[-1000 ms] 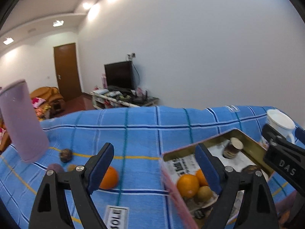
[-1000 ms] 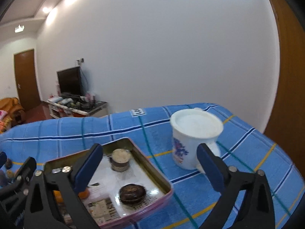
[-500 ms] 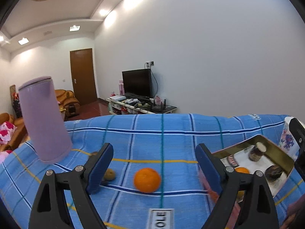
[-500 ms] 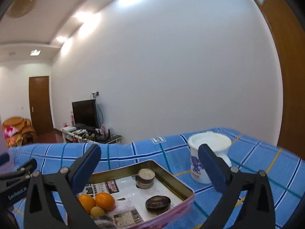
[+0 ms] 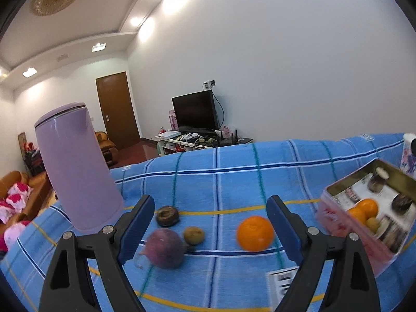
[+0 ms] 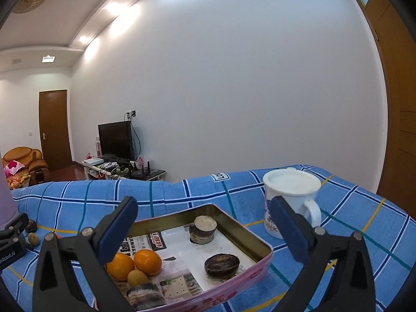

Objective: Organize fruits
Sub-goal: 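Withdraw both open tools from the tin toward the purple beet and orange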

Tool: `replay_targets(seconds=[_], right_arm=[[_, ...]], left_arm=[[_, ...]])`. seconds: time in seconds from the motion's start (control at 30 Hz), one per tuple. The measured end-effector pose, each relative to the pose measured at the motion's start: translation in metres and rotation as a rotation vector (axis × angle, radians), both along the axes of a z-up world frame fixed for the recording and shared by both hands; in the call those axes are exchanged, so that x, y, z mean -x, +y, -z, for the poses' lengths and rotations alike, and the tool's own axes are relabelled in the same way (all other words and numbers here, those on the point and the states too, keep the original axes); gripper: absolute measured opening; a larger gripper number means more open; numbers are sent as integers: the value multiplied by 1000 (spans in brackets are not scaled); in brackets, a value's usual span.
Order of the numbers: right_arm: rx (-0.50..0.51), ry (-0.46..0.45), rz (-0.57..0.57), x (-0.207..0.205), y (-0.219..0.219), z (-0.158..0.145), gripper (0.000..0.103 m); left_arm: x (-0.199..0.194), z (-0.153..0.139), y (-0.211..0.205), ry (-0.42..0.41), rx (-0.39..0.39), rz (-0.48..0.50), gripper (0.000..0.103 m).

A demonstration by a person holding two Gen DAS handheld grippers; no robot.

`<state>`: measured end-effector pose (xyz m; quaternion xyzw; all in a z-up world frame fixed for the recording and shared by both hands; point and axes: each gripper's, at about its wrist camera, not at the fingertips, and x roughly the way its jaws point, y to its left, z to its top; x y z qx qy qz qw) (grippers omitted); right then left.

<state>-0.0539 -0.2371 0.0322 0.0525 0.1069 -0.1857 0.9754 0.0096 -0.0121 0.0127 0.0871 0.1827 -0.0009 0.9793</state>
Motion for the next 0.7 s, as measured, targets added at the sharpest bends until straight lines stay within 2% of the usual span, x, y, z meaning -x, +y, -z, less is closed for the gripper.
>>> replay_targets(seconds=[0.17,0.33,0.6,0.7], right_arm=[[-45,41,-34,-9,11,1,103],[1,48,-105,-17,47,-4,103],[29,161,-240,-48,108,3,103],[39,199,-286,-57,122,7,103]], left_arm=[[-16,2,36,23,16,-33,89],[-36,-1,80,62,103,-115,89],[-45,-7,122,59,106,-189,89],[-50,-7,144,87,149,-213,89]])
